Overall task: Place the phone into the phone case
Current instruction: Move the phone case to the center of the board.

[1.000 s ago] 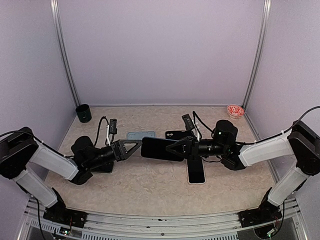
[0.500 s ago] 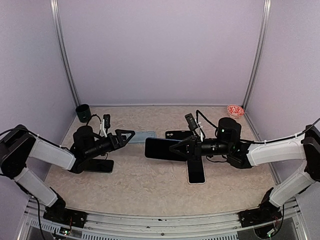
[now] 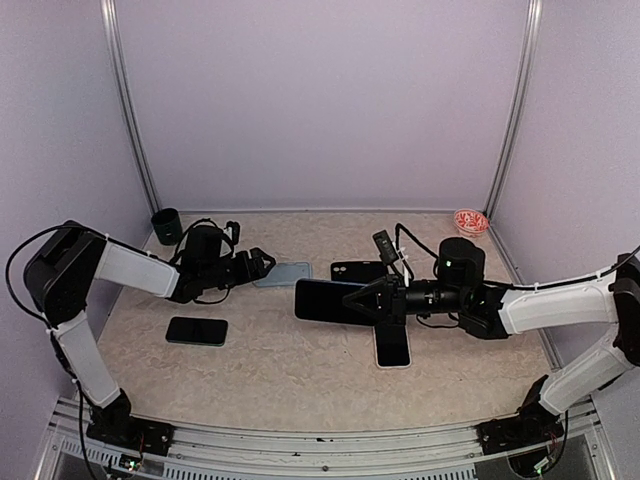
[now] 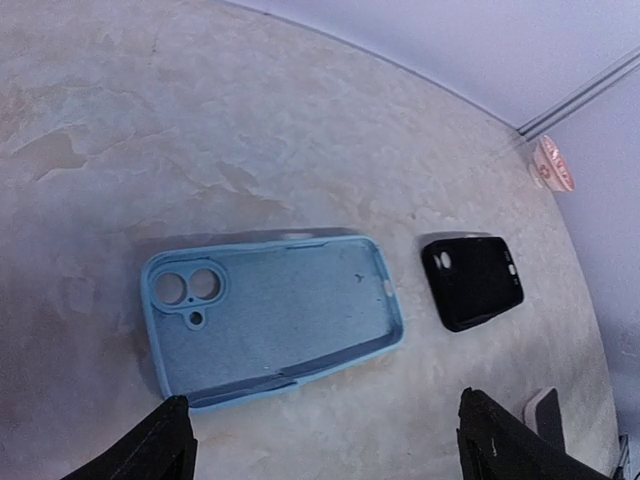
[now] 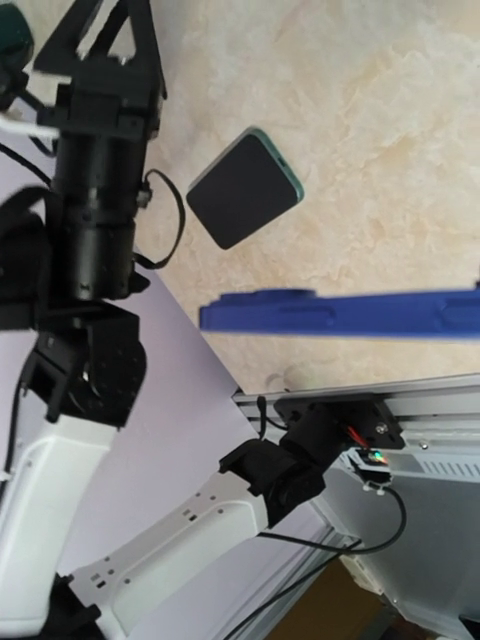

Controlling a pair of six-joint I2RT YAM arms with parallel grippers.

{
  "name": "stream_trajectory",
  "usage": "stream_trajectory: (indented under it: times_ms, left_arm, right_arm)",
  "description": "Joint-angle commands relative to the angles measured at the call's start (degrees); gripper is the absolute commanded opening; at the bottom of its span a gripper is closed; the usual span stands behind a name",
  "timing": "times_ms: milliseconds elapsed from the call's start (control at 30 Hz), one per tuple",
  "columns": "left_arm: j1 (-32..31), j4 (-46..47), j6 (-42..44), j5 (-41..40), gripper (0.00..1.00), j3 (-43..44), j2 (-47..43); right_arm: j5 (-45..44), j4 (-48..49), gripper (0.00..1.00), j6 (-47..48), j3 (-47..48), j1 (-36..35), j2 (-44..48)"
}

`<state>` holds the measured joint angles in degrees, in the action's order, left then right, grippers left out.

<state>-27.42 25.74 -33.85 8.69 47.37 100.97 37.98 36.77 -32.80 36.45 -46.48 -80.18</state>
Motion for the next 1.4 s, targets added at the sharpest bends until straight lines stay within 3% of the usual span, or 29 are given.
stream_trajectory:
  times_ms: [0,200,767,1367]
  left_arm:
    - [0.34,-9.01,3.79,-8.30,0.87,3.58,2.30]
    - [0.44,-12.52,5.28,-12.46,0.83,6.50,5.23]
    - [1.05,-16.34,6.97,-14.09,0.45,13.55,12.00]
    - [1.12,-17.87,6.90,-15.13,0.17,15.91,15.91]
  right_arm:
    - [-0.62,1.46,0.00,0.87,-0.74,0.33,3.10]
    - [-0.71,1.15,0.00,1.25,-0.87,0.34,3.30]
    - [0.78,3.01,0.00,0.15,-0.32,0.34,0.39]
    - [0.58,4.64,0.00,-0.16,-1.20,0.34,-0.85]
